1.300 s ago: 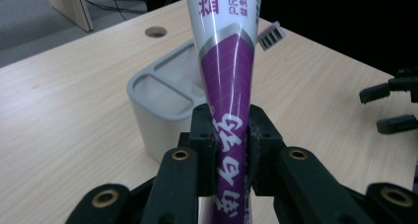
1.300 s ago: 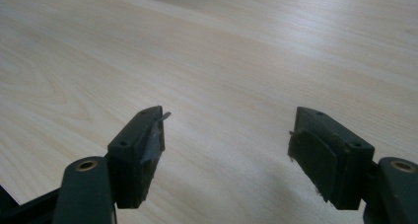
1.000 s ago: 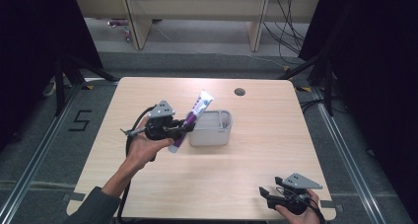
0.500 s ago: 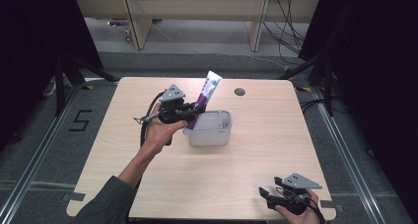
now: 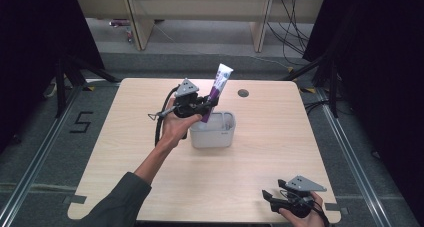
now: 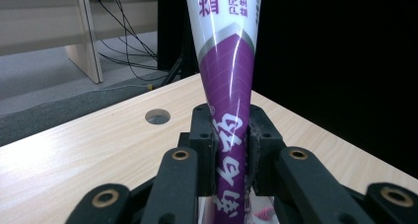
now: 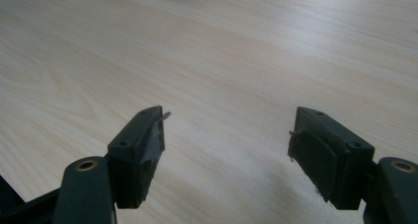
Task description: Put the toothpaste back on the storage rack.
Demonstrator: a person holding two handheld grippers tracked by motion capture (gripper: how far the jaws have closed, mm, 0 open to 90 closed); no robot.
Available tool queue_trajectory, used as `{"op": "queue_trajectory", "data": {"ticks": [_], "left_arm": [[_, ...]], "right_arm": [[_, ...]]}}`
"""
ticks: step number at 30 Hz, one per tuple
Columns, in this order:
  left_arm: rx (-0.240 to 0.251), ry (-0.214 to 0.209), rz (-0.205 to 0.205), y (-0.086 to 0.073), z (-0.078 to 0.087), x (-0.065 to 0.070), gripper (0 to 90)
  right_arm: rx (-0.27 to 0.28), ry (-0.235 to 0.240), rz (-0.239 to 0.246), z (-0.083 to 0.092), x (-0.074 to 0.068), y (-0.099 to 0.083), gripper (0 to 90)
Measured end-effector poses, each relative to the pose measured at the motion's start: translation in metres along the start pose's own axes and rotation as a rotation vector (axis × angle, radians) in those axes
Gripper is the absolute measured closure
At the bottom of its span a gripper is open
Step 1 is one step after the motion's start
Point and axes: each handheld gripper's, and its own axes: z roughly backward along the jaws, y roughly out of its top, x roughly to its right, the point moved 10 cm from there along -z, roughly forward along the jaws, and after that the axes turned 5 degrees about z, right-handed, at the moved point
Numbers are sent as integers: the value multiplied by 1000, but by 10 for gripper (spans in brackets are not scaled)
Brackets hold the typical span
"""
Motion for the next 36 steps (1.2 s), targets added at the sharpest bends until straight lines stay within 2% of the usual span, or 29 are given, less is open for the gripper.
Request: {"op": "queue_trajectory", "data": {"ticks": [4, 10, 14, 21, 27, 29, 30, 32, 33, 34, 35, 36], "left_arm": [[0, 10, 10, -2, -9, -2, 762], [0, 18, -3, -6, -18, -4, 763], [9, 26, 11, -8, -25, -9, 762], [5, 40, 18, -14, -31, -14, 762], [3, 36, 10, -20, -34, -12, 762], [7, 34, 10, -22, -35, -12, 761], [9, 35, 14, -23, -36, -12, 761], [4, 41, 10, -26, -37, -13, 761], [1, 40, 8, -27, -37, -13, 761], [-1, 39, 8, -29, -38, -13, 761], [-4, 40, 7, -31, -38, -13, 761], [-5, 41, 9, -32, -39, -14, 761]], "right_arm": [[5, -16, 13, 1, 2, 1, 292], [4, -11, 13, 1, 2, 0, 292], [7, -8, 15, 1, 1, 0, 292], [1, -7, 15, 2, 1, 0, 291], [1, -7, 19, 2, 2, 0, 292], [-1, -3, 16, 2, 1, 0, 291], [-10, 7, -10, 2, -2, -2, 291], [-14, 7, -24, 1, -4, -3, 292], [21, -11, 10, -2, 0, 0, 292], [34, 2, -25, -3, -4, 1, 292], [20, 12, -39, -2, -6, 0, 291], [-6, 3, 18, 1, 0, -1, 292]]}}
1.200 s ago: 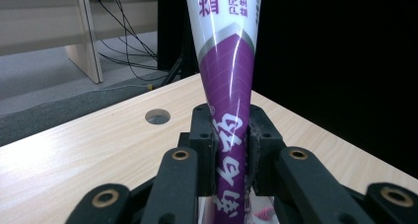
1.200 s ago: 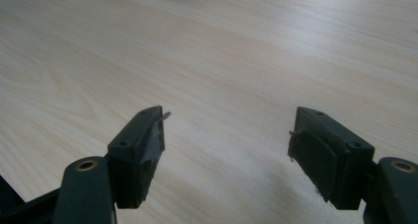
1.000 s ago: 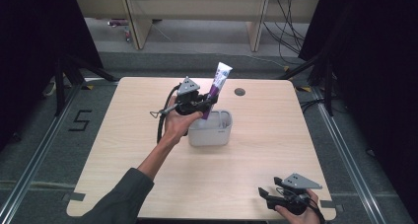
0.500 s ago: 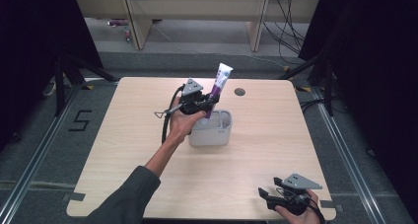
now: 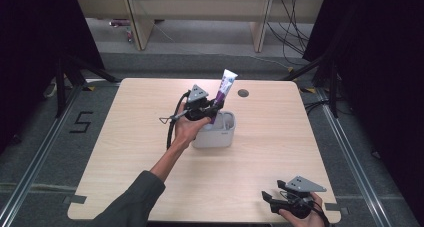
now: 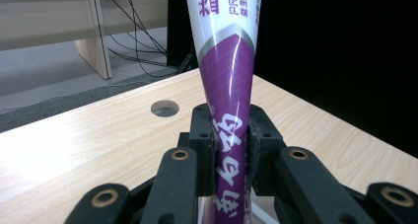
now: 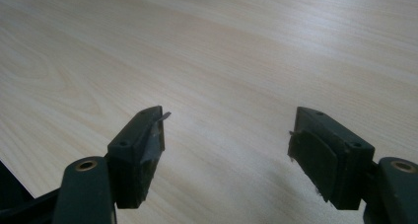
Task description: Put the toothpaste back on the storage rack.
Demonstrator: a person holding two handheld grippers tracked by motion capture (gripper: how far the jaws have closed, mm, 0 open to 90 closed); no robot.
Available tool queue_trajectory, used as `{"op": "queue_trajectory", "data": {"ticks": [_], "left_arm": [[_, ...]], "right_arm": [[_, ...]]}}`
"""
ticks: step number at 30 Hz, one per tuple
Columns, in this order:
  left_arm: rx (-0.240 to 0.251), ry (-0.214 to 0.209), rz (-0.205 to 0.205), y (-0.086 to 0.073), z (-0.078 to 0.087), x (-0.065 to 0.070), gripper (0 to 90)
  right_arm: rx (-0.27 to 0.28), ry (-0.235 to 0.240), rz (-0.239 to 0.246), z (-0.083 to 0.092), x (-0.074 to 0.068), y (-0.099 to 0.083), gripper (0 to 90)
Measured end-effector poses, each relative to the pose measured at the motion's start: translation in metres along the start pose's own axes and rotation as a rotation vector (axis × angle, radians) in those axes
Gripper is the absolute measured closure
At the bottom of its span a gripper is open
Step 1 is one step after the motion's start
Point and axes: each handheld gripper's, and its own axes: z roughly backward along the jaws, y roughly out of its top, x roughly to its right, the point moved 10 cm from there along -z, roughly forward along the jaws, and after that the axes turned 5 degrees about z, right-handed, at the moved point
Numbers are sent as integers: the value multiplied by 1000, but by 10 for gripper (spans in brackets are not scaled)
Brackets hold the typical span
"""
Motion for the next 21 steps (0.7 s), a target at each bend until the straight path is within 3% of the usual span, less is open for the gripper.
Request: {"op": "queue_trajectory", "data": {"ticks": [1, 6, 7, 9, 13, 18, 21], "left_arm": [[-4, 3, 1, -2, 0, -1, 760], [-18, 0, -9, -9, 0, 0, 759], [-27, 2, -14, -10, 0, 0, 759], [-30, 7, -21, -11, 0, 0, 759], [-27, -3, -25, -11, -1, 2, 759], [-36, 3, -29, -15, -2, 3, 757], [-51, 9, -34, -21, -2, 2, 757]], "right_arm": [[-5, 13, -36, 0, -3, -1, 291], [-1, 7, -29, 0, -2, 0, 292], [6, -5, 3, 0, 1, 0, 292], [0, 7, -27, 0, -2, 0, 292], [-8, 14, -37, 0, -4, -1, 292], [-10, 13, -45, 1, -4, -1, 292], [5, -1, -20, 0, -2, -1, 292]]}}
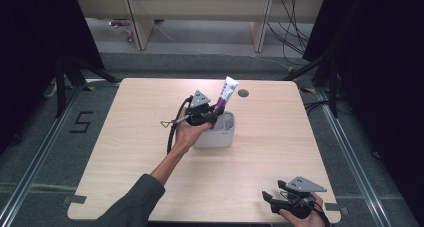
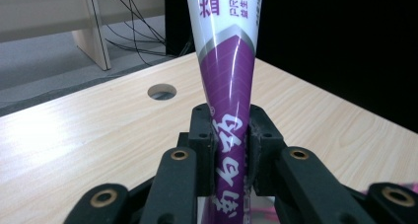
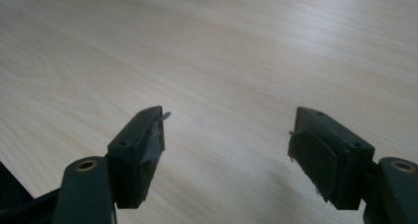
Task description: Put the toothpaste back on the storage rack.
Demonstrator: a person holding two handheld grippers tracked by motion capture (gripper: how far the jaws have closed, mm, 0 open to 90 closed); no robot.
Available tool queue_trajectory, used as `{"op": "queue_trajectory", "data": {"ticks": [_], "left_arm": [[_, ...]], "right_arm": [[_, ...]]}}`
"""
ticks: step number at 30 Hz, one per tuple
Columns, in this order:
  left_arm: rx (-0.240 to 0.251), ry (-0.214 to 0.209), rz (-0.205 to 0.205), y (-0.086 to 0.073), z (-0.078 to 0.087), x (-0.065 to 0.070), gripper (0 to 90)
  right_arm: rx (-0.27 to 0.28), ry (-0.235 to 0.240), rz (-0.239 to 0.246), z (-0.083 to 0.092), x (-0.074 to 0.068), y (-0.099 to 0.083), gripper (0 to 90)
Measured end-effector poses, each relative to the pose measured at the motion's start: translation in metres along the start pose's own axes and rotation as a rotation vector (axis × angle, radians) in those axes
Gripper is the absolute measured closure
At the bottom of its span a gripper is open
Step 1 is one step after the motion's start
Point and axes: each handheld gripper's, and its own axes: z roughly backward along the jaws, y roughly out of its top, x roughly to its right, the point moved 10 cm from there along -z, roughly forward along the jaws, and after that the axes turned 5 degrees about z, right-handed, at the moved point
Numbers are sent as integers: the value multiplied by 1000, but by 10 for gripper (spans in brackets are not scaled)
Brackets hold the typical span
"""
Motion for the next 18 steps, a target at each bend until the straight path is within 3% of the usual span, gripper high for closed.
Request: {"op": "queue_trajectory", "data": {"ticks": [4, 8, 14, 18], "left_arm": [[-5, 7, 12, -6, -1, -4, 755], [-19, 19, 0, -9, -1, -6, 753], [-39, 18, -5, -12, -2, -5, 751], [-45, 15, -2, -16, -1, -4, 750]], "right_arm": [[0, 1, -1, 0, 0, 0, 292], [-9, 5, -8, 0, 0, -1, 292], [2, -6, 20, -1, 2, 0, 292], [-10, 9, -3, -1, -1, -1, 292]]}}
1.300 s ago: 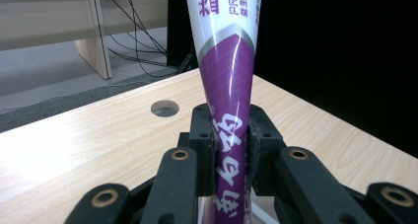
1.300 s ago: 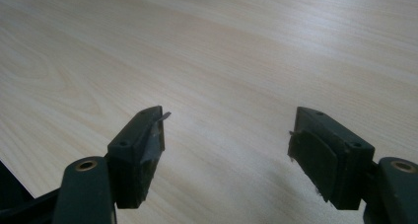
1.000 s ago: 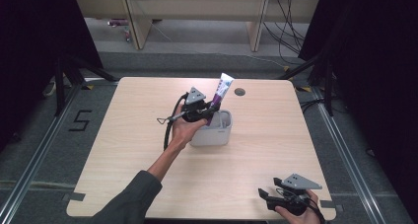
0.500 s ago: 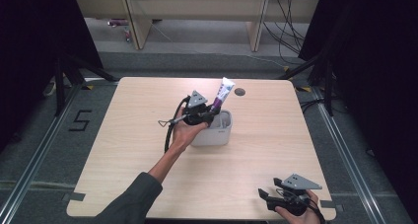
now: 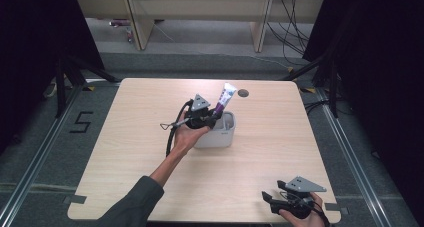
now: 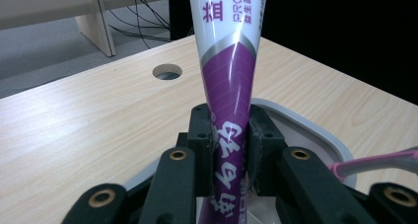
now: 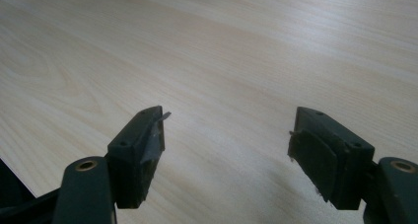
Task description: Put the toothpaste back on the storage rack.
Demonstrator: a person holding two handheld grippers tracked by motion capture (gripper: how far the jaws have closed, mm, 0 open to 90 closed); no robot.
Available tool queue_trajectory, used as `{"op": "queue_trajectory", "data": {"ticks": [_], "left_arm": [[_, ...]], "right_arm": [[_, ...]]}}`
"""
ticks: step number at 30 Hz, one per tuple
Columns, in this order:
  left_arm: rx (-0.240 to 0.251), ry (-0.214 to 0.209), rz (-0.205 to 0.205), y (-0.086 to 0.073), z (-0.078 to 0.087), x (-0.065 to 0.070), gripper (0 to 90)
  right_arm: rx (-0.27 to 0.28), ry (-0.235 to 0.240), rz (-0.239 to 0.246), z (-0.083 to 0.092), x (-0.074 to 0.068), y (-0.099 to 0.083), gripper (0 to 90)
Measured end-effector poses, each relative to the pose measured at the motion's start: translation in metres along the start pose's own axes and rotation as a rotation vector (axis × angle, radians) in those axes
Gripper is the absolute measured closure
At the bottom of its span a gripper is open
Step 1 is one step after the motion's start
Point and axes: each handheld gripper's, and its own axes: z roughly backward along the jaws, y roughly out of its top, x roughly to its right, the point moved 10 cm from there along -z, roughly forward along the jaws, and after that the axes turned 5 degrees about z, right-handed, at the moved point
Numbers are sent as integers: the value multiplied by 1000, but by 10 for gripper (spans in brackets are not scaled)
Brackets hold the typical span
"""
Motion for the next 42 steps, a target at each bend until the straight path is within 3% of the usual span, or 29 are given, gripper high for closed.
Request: {"op": "queue_trajectory", "data": {"ticks": [6, 12, 18, 20, 21, 22, 25, 29, 31, 39, 40, 42], "left_arm": [[-11, 28, -10, -4, 2, -6, 743], [-21, 21, -17, -5, 5, -6, 651], [36, 22, 9, 14, 21, -4, 594], [47, 31, 7, 20, 26, -4, 562], [46, 36, 0, 23, 31, -4, 553], [45, 34, 2, 25, 33, -3, 543], [35, 32, -2, 28, 42, -2, 515], [17, 29, 5, 28, 49, -2, 492], [24, 27, 26, 29, 52, -2, 484], [-1, 27, 14, 28, 60, 2, 440], [2, 25, 17, 29, 61, 3, 433], [0, 19, 21, 28, 63, 4, 413]], "right_arm": [[4, -3, 8, -1, 1, 0, 292], [1, -1, 5, -1, 0, 0, 292], [0, -5, 3, -1, 1, 0, 292], [6, -5, 28, -1, 2, 0, 292], [7, -7, 29, -1, 3, 0, 292], [-6, 2, -7, -1, -1, -1, 292], [-4, -15, 32, 0, 4, -1, 292], [-4, 14, 8, -2, 0, -1, 292], [-5, 14, 8, -2, 0, -1, 292], [-1, 2, 12, -2, 2, -1, 292], [-6, 18, 0, -2, 0, -1, 292], [3, 1, 12, -2, 2, 0, 292]]}}
